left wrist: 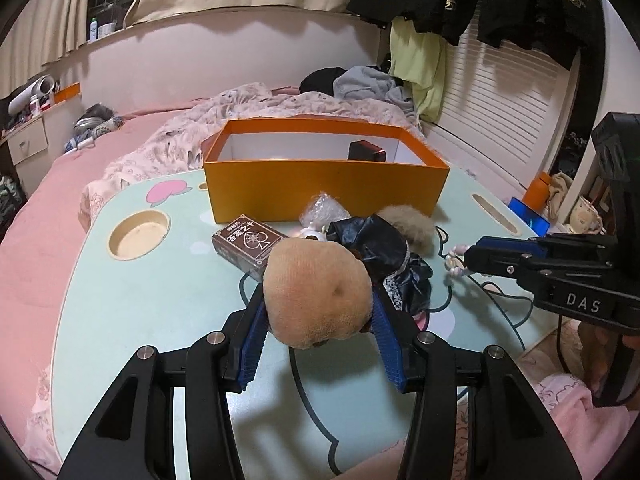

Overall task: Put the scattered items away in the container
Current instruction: 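Carry both items into the orange box and open both grippers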

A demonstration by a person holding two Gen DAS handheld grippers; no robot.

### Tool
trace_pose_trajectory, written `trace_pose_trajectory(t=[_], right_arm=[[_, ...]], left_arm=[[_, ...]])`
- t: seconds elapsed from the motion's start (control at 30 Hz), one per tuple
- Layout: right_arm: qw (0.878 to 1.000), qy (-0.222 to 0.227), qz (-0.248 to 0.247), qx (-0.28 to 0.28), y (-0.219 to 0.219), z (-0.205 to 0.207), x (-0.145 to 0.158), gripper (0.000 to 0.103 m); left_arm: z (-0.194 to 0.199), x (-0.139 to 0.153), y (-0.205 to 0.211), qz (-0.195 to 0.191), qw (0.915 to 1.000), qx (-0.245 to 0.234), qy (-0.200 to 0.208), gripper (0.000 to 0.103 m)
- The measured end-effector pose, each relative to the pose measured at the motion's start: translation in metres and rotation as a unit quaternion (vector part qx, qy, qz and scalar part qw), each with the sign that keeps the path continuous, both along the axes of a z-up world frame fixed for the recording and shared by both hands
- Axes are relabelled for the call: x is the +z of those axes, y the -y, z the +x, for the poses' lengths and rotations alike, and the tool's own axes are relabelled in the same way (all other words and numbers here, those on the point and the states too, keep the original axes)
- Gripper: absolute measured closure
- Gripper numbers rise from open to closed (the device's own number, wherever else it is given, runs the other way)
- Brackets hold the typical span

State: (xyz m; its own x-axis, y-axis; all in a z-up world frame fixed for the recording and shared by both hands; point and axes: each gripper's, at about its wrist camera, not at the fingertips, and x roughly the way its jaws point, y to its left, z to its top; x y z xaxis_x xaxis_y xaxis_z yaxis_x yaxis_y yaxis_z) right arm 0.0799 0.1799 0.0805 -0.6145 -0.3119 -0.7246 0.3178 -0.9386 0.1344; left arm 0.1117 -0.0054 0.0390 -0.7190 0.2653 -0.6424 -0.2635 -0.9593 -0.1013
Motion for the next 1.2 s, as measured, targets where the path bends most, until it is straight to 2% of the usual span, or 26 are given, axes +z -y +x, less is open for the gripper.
trace_pose_trajectory(t=[0.37,0.47,0.63,0.8,0.93,1.07,1.2], right_arm=[[1.000,0.002,-0.003,0.001,0.003,-0.003,0.003,0.084],[1.000,-0.005,-0.008,0.001,0.005,-0.007,0.009,0.084],[1.000,-0.009,-0.016,0.009,0.011,-0.024,0.021,0.084],[0.999,-0.024,-0.027,0.006,0.012,-0.047,0.041,0.084],[0.999,-0.039,-0.029,-0.002,0.011,-0.071,0.056,0.084],[0.999,-0.046,-0.022,-0.014,0.009,-0.100,0.064,0.084],[0.999,-0.034,-0.011,-0.021,0.009,-0.130,0.058,0.084]], left_arm=[[-0.003,0.000,-0.001,0.002,1.0000,-0.004,0.007,0.053],[-0.007,0.005,-0.003,-0.001,0.9999,-0.010,0.007,0.053],[-0.022,0.021,-0.007,0.016,0.9994,-0.030,0.002,0.053],[-0.052,0.046,-0.007,0.032,0.9988,-0.032,-0.016,0.053],[-0.082,0.057,-0.009,0.029,0.9990,-0.025,-0.024,0.053],[-0.116,0.058,-0.007,0.036,0.9991,-0.020,-0.015,0.053],[-0.145,0.052,-0.008,0.037,0.9992,-0.013,0.002,0.053]])
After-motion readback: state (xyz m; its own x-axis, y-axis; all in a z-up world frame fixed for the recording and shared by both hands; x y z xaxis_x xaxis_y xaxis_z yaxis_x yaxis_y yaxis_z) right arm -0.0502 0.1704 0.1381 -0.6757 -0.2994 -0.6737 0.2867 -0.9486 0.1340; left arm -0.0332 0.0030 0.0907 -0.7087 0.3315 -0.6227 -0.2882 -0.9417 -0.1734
